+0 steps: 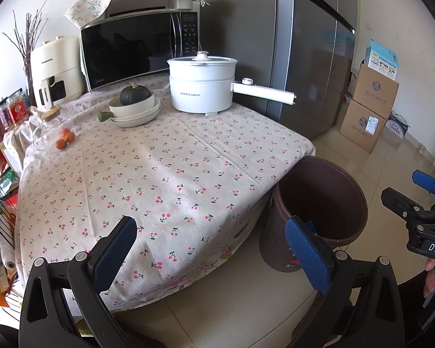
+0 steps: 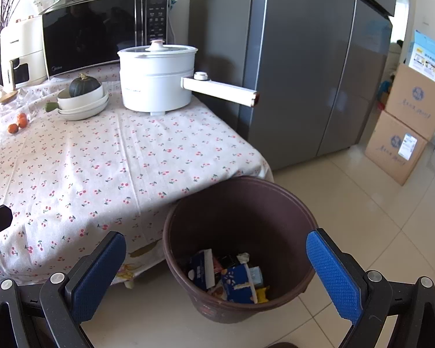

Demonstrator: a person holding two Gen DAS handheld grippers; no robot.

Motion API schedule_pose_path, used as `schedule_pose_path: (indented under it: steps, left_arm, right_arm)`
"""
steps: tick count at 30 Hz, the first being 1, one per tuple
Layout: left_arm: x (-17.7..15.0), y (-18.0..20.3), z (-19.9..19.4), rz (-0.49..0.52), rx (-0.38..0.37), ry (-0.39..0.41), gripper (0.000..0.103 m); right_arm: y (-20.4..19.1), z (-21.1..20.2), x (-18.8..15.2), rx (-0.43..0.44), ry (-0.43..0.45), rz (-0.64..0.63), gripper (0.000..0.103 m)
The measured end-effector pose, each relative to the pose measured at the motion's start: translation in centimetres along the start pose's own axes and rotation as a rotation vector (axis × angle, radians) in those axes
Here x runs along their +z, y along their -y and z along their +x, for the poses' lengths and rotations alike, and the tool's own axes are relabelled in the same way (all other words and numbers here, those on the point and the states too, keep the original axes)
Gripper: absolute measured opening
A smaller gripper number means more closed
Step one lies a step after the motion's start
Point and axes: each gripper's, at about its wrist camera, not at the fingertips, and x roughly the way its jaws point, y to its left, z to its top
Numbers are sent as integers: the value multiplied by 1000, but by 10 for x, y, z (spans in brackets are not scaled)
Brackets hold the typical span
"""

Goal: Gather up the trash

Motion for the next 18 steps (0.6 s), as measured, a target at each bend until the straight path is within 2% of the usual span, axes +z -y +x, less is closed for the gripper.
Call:
schedule_pose_path:
  steps: [18]
  left_arm:
    - [-1,5,-1,9,-8,-3,103]
  right_arm:
    - [4,0,-1,5,-8,21,102]
